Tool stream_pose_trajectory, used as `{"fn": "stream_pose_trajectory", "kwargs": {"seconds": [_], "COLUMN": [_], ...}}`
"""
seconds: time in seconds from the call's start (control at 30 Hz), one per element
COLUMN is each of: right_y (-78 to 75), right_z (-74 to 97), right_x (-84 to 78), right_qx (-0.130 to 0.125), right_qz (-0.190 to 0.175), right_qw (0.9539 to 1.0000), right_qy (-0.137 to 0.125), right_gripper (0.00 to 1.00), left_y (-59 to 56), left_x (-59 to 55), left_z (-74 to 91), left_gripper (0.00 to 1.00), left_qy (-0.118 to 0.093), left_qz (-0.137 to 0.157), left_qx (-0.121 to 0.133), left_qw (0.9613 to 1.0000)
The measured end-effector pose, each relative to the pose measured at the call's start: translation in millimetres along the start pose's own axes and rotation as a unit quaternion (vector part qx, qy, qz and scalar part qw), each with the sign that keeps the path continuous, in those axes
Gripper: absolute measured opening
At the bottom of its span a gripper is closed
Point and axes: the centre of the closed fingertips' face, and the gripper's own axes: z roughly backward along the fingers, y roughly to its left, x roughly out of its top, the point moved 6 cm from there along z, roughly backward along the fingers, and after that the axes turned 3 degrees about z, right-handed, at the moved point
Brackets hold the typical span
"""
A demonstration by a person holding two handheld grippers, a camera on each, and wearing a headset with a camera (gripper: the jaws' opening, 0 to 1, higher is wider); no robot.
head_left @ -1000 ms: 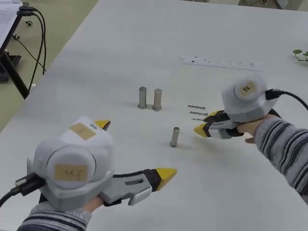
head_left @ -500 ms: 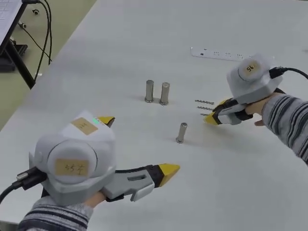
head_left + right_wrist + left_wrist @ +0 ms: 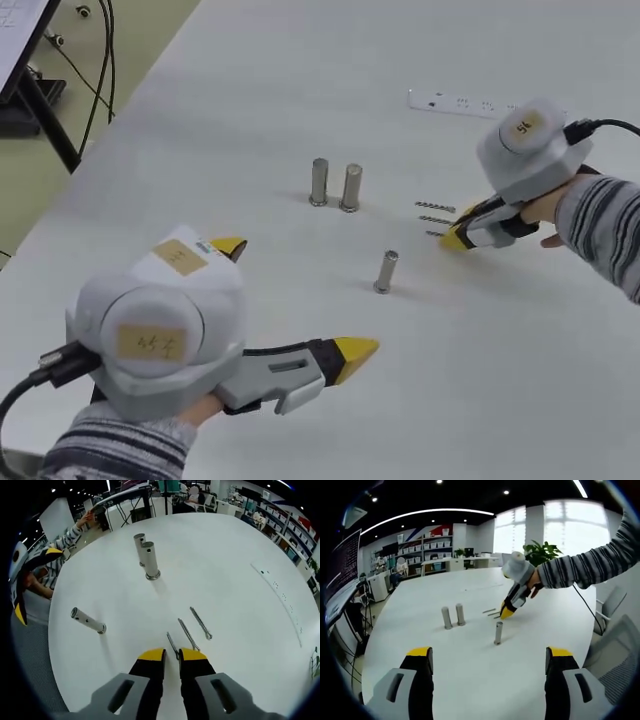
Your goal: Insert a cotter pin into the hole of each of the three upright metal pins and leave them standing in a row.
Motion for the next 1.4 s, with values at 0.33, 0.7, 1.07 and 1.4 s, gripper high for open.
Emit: {"fn": "stream_pose_trajectory", "kwargs": {"seconds": [0.33,0.7,1.07,1.4], "right_y": [4.0,10.5,20.3,45.0], "right_z": [1.3,3.0,18.7,38.6], "right_x": [0.8,-0.5,-2.7,-7.0], "right_qx": [-0.010,-0.022,-0.028,-0.029], "right_qz": [0.088,0.134,0.094,0.111], "right_qw": [0.9955,0.9903,0.9947,0.9913], "right_qy": [0.033,0.029,-0.030,-0.065], "right_gripper": [0.00,0.00,0.00,0.00], "left_y": [1.3,3.9,-3.3,-11.3], "left_x": [-0.6,0.5,5.1,7.5], "left_z": [-0.7,0.9,0.9,0.8], "left_gripper": [0.91,0.88,0.81,0.73], "left_qy": [0.003,0.005,0.004,0.010], "left_qz": [-0.002,-0.008,-0.009,-0.022], "left_qx": [0.002,0.003,-0.010,-0.023], "left_qw": [1.0000,1.0000,0.9999,0.9995]}}
